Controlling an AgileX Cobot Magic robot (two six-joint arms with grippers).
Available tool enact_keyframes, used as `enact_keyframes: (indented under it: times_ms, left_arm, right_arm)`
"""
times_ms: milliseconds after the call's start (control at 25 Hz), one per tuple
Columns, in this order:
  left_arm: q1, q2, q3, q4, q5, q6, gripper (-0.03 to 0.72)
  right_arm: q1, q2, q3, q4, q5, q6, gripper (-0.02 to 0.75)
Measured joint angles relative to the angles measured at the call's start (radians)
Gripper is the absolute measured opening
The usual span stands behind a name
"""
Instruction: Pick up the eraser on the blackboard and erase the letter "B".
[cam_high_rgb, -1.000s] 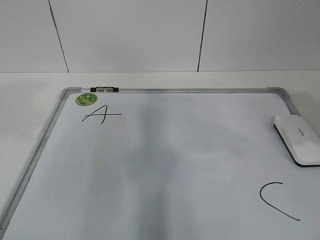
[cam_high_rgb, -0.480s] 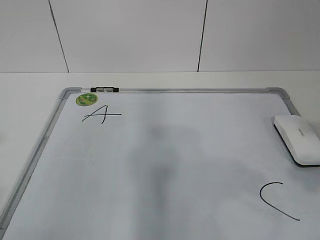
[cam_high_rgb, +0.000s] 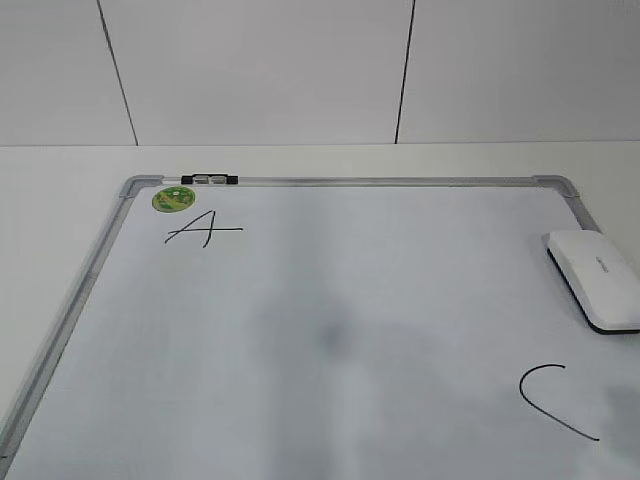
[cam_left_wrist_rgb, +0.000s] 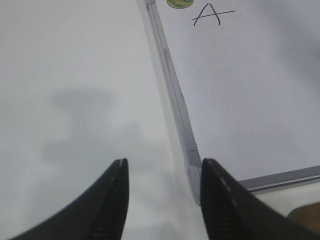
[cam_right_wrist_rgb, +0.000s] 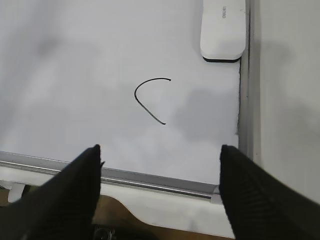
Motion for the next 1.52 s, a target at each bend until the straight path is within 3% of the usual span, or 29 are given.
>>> enact_keyframes:
  times_ms: [320, 680, 1360, 1520]
  left_arm:
    - [0.000, -0.065, 0.044, 0.008, -0.039, 0.000, 0.345]
    - [0.000, -0.082, 0.044, 0.010, -0.042, 0.002, 0.307]
    - [0.000, -0.088, 0.044, 0.002, -0.043, 0.002, 0.283]
    - [0.048, -0.088, 0.047, 0.002, -0.043, 0.002, 0.268]
  right_arm:
    - [0.000, -0.225, 0.045, 0.006, 0.019, -0.002, 0.587]
    - [0.000, -0.227, 0.045, -0.072, 0.020, -0.002, 0.587]
    - [0.000, -0.227, 0.067, -0.092, -0.028, -0.009, 0.587]
    - [0.000, -0.227, 0.067, -0.094, -0.030, -0.009, 0.587]
